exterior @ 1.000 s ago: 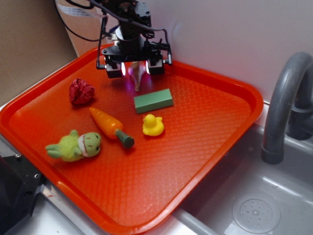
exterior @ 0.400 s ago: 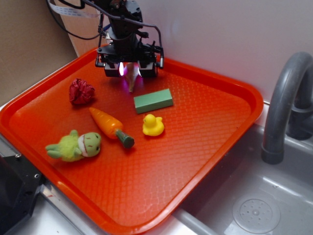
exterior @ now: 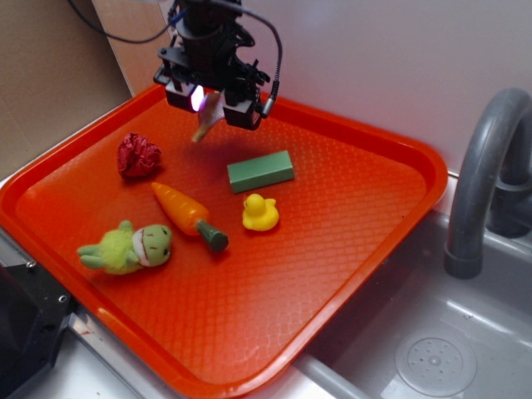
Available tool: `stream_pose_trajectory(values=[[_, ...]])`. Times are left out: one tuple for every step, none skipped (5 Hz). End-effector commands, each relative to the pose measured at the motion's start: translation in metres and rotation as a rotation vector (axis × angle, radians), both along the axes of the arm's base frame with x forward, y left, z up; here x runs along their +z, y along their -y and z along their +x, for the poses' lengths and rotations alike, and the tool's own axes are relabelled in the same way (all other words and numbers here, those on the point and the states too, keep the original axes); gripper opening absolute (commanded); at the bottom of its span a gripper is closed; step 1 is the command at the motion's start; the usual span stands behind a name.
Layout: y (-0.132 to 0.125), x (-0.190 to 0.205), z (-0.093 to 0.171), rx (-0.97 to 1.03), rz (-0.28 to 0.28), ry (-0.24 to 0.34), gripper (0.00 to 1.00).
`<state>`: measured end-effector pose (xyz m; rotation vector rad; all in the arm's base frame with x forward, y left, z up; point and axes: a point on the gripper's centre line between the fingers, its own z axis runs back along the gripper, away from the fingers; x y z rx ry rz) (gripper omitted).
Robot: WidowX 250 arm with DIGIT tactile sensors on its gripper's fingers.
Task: Grab the shell.
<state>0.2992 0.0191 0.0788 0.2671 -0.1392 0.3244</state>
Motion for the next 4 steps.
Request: stream_pose_trajectory(values=[[0.008, 0.08, -0.02, -0.27, -0.036, 0.036, 0.0], [0.002, 0.108, -0.038, -0.334, -0.081, 0.045, 0.0], [-0.003, 0.137, -0.05, -0.36, -0.13, 0.05, 0.0], [0.0, 0.155, -0.053, -0.363, -0.163, 0.061, 0.0]])
